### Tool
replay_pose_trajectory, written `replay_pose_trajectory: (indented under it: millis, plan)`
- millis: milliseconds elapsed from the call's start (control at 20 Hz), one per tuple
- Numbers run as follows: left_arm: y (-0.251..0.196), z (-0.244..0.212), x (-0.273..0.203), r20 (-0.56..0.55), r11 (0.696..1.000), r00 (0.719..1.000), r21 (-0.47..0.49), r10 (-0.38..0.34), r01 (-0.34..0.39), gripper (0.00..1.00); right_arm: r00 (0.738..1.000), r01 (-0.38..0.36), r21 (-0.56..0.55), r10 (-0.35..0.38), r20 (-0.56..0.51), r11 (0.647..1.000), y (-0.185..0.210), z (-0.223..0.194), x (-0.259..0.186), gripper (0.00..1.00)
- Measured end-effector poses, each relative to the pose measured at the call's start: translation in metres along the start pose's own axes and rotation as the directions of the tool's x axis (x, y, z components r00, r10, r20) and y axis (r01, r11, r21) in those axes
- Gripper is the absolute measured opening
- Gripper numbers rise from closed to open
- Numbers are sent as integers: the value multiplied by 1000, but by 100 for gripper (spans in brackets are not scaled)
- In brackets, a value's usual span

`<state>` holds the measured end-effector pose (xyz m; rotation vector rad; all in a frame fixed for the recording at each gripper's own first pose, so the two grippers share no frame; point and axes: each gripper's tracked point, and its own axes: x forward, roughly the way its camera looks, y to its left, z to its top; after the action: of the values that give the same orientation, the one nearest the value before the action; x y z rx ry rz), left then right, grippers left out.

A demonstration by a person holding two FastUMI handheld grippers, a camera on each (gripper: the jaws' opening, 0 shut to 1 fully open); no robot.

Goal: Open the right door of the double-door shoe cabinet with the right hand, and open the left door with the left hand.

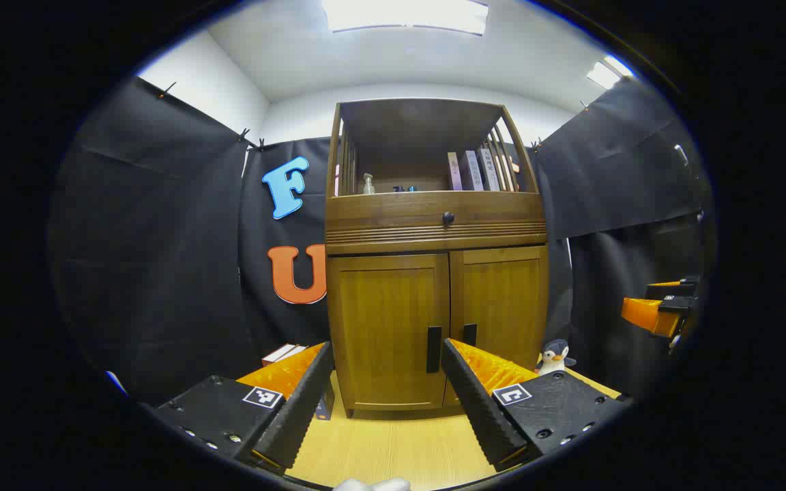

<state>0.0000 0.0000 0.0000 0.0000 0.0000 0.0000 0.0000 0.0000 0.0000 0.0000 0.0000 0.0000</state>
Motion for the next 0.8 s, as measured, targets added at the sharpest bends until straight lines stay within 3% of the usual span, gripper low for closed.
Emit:
replay_pose_trajectory:
  millis: [50, 100, 150, 800]
  plan:
    - [-1, -1, 0, -4, 1000, 1000, -1, -2, 2, 96, 1000, -1, 1, 1, 3, 1000, 0, 0, -1, 99]
    - [0, -1, 2, -6, 1000, 1000, 1, -3, 3, 100, 1000, 0, 1, 0, 1, 1000, 0, 0, -1, 96]
    - [-1, -2, 2, -10, 1000, 1000, 4, -5, 5, 96, 1000, 2, 2, -2, -1, 1000, -1, -2, -2, 99]
    - [2, -8, 2, -29, 1000, 999, 7, -21, 21, 96, 1000, 14, -1, -14, 1, 1000, -4, -6, -8, 98]
